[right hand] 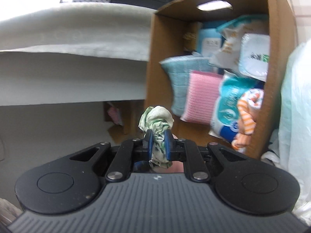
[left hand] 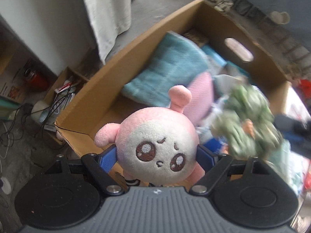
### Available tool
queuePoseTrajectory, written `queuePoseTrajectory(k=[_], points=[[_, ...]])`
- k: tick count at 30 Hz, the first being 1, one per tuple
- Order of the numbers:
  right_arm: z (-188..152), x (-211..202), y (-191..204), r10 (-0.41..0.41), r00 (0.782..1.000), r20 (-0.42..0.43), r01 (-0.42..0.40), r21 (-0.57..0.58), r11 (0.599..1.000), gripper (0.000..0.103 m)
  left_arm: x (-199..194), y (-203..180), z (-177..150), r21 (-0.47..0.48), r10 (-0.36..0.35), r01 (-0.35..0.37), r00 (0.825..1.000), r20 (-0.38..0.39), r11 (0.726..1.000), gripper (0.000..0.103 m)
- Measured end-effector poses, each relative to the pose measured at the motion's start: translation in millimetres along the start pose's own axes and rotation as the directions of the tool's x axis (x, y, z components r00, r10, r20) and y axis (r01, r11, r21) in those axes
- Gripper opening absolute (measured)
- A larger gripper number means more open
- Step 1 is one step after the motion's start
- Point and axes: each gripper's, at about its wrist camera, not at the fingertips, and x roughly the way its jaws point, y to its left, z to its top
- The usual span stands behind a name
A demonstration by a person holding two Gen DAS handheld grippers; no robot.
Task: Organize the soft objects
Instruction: 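Carry the plush toy and green scrunchie over the cardboard box with both tools, then open both tools to drop the plush toy and scrunchie into the box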
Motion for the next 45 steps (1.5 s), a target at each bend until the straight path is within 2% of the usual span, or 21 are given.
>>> queuePoseTrajectory(k=[5,9,14,17,20,24,27,30,34,36,38,39,42,43,44,45], points=[[-7,13,-14,-0.068,0.997,-0.025,0.068,0.005,0.998,0.011,33,12,9,-0.004,0.050,-0.050,0.996,-0.070,0.999,0.086],[-19,28,-18,-0.123,0.989,-0.079,0.122,-0.011,0.992,0.011,48,14,12,0.012,0.037,-0.036,0.993,-0.111,0.999,0.087],[-39,52,-16,-0.207,0.965,-0.158,0.199,-0.064,0.978,0.011,59,14,15,0.017,0.025,-0.023,0.992,-0.123,1.000,0.087],[-49,67,-10,-0.275,0.943,-0.189,0.254,-0.128,0.959,0.011,62,13,17,0.032,0.023,-0.019,0.991,-0.134,0.999,0.088],[-55,79,1,-0.339,0.923,-0.185,0.295,-0.225,0.928,0.012,68,11,18,0.056,0.026,-0.018,0.989,-0.144,0.998,0.089],[-58,90,11,-0.415,0.893,-0.173,0.355,-0.296,0.887,0.014,72,13,18,0.053,0.017,-0.009,0.987,-0.163,0.999,0.088],[-62,92,15,-0.437,0.885,-0.164,0.373,-0.314,0.873,0.016,72,14,16,0.058,0.010,0.000,0.987,-0.162,0.998,0.088],[-63,92,18,-0.439,0.885,-0.153,0.377,-0.315,0.871,0.019,69,13,14,0.061,0.007,0.003,0.988,-0.157,0.998,0.088],[-64,89,22,-0.426,0.896,-0.128,0.371,-0.310,0.875,0.030,60,10,12,0.068,-0.011,0.019,0.993,-0.121,0.997,0.088],[-66,84,24,-0.413,0.905,-0.107,0.364,-0.311,0.878,0.039,50,7,10,0.082,-0.019,0.027,0.996,-0.091,0.996,0.088],[-68,74,28,-0.403,0.912,-0.076,0.362,-0.311,0.879,0.053,39,3,8,0.096,-0.025,0.030,0.998,-0.056,0.995,0.088],[-70,69,28,-0.396,0.916,-0.058,0.360,-0.309,0.880,0.055,33,1,8,0.102,-0.029,0.033,0.999,-0.038,0.994,0.088],[-74,52,32,-0.378,0.926,0.006,0.363,-0.294,0.884,0.066,15,-4,6,0.123,-0.032,0.029,0.999,0.018,0.992,0.089],[-76,43,34,-0.373,0.927,0.037,0.368,-0.289,0.884,0.075,8,-7,6,0.130,-0.031,0.026,0.999,0.036,0.991,0.089],[-78,36,37,-0.373,0.925,0.071,0.377,-0.287,0.881,0.081,2,-9,6,0.136,-0.030,0.022,0.998,0.056,0.990,0.089],[-81,27,39,-0.376,0.920,0.112,0.392,-0.284,0.875,0.083,-4,-12,5,0.143,-0.028,0.017,0.997,0.078,0.990,0.089]])
